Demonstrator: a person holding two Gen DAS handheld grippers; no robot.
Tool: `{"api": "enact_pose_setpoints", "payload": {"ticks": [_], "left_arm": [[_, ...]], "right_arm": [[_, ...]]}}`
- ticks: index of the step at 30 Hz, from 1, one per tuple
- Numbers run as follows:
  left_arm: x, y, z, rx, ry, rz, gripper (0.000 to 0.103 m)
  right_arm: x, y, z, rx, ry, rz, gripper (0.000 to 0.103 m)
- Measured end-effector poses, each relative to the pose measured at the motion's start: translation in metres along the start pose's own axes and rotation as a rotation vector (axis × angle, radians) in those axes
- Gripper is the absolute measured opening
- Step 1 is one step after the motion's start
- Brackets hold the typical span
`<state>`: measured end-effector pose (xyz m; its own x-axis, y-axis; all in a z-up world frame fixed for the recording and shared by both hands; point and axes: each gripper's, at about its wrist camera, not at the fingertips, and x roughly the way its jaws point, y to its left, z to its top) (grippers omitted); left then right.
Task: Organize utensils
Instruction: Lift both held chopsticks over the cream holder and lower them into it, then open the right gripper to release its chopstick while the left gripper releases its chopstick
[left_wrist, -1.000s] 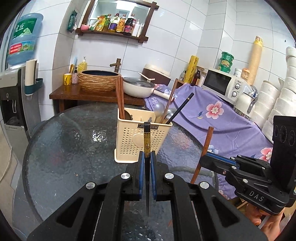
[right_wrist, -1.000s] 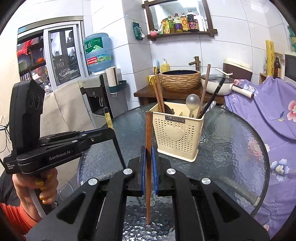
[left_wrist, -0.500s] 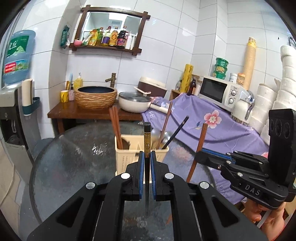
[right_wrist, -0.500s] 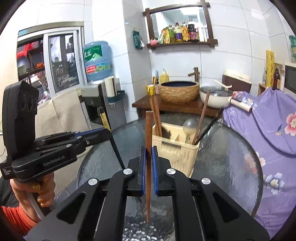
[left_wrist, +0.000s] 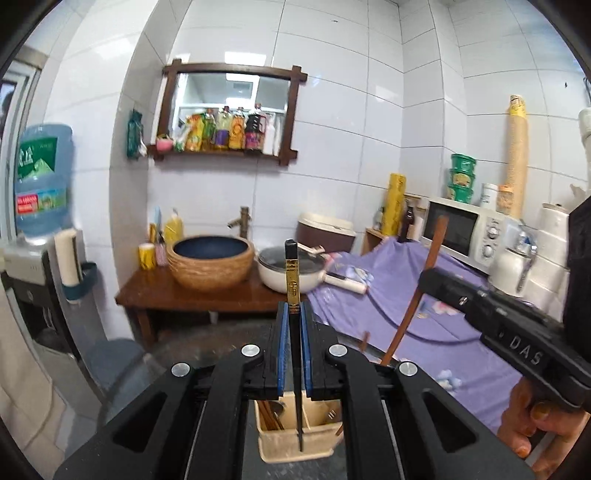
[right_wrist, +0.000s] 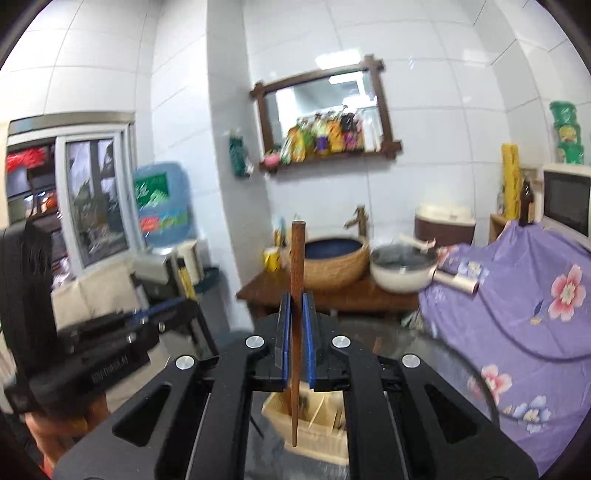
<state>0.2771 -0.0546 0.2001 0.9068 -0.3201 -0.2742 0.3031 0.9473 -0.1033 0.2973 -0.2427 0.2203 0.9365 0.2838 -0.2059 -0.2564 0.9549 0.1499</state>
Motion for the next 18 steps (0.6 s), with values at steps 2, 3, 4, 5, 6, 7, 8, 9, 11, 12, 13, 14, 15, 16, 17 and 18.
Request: {"api": "enact_pose_setpoints", "payload": {"ticks": [2,3,4,5,6,7,8,9,11,12,13,14,15,16,17,18], "left_arm": [[0.013,-0.001,0.005,0.001,0.010,0.010,0.007],[0.020,-0.003,0.005,0.004,0.014,0.019,0.007],[0.030,-0.004,0.002,0.010,0.016,0.041,0.007],[0.038,-0.004,-0.003,0.009,0.024,0.050,0.007],[0.044,-0.003,-0.007,0.002,0.036,0.047,0.007],[0.055,-0.001,-0.017,-0.008,0.055,0.038,0.007],[0.060,0.001,-0.023,-0.007,0.060,0.043,0.007],[0.068,0.002,-0.033,-0.002,0.061,0.059,0.007],[0.079,0.005,-0.048,-0.007,0.083,0.053,0.007],[0.084,0.007,-0.059,-0.012,0.099,0.045,0.007],[0.086,0.009,-0.066,-0.012,0.105,0.041,0.007],[0.089,0.010,-0.074,-0.013,0.116,0.037,0.007],[0.091,0.012,-0.082,-0.019,0.126,0.033,0.007],[0.093,0.013,-0.088,-0.022,0.135,0.031,0.007],[0.094,0.014,-0.095,-0.022,0.147,0.030,0.007],[0.096,0.014,-0.099,-0.021,0.154,0.030,0.007]], "right_arm": [[0.010,0.002,0.003,-0.013,-0.014,-0.022,0.007],[0.016,0.003,0.002,-0.023,-0.016,-0.034,0.007],[0.023,0.004,-0.002,-0.032,-0.010,-0.045,0.007],[0.031,0.004,-0.010,-0.039,0.004,-0.053,0.007],[0.037,0.003,-0.018,-0.044,0.014,-0.062,0.008],[0.043,0.002,-0.027,-0.051,0.023,-0.075,0.008],[0.048,0.001,-0.036,-0.057,0.031,-0.084,0.008],[0.051,-0.001,-0.043,-0.059,0.038,-0.090,0.008],[0.061,-0.007,-0.062,-0.051,0.062,-0.098,0.008],[0.065,-0.009,-0.070,-0.044,0.077,-0.096,0.008],[0.070,-0.012,-0.081,-0.036,0.099,-0.091,0.008],[0.073,-0.014,-0.087,-0.032,0.112,-0.090,0.008],[0.075,-0.015,-0.094,-0.028,0.121,-0.092,0.008],[0.078,-0.016,-0.101,-0.024,0.132,-0.091,0.008],[0.080,-0.016,-0.107,-0.021,0.140,-0.090,0.008],[0.080,-0.016,-0.107,-0.021,0.140,-0.090,0.008]]}}
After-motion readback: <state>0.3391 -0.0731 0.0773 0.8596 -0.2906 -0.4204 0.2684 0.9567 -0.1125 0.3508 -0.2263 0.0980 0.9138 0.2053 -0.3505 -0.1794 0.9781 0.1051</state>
